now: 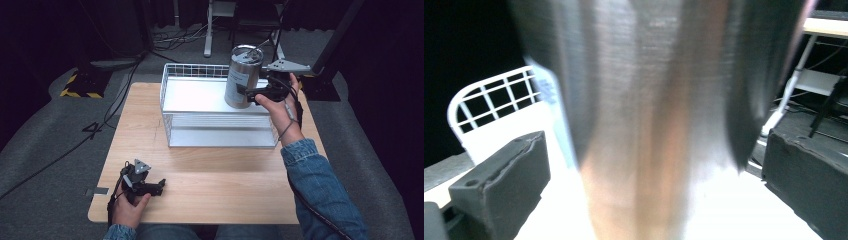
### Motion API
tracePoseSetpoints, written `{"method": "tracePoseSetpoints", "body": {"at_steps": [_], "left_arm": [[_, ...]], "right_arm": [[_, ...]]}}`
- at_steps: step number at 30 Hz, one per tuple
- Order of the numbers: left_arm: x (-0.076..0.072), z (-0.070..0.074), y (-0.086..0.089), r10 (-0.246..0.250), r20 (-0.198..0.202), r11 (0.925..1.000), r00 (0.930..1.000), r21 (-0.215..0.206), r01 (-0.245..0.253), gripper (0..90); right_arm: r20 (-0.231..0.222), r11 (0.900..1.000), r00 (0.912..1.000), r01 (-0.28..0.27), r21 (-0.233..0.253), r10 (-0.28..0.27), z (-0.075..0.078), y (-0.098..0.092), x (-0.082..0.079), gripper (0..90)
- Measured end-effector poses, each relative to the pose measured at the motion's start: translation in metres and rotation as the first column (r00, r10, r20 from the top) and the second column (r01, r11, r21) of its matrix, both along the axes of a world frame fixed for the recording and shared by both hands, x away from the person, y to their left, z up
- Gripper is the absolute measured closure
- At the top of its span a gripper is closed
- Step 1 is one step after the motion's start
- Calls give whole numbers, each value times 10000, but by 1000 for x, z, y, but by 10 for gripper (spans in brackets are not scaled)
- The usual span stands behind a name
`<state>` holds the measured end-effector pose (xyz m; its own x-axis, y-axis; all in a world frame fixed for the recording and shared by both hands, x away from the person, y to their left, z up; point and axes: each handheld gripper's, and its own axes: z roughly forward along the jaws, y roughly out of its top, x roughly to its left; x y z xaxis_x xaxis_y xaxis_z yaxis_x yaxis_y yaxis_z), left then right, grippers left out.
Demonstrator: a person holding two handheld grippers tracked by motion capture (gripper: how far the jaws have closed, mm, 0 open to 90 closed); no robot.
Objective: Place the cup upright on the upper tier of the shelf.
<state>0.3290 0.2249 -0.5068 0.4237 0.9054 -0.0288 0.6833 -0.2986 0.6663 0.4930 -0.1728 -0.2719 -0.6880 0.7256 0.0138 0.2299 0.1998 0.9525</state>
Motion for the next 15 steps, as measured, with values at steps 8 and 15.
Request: {"method": "tracePoseSetpoints", "body": {"at_steps": [8, 15], "left_arm": [[0, 0, 0, -45, 1, 10000, 10000, 4, 45, 4], [-3, 0, 5, -271, 13, 9996, 9996, -14, 271, 5]], "right_arm": [[150, 9993, 9992, -368, 96, 367, 6, -15, -21, 0], [353, 9979, 9973, -642, -2, 641, 12, -37, -47, 0]]}}
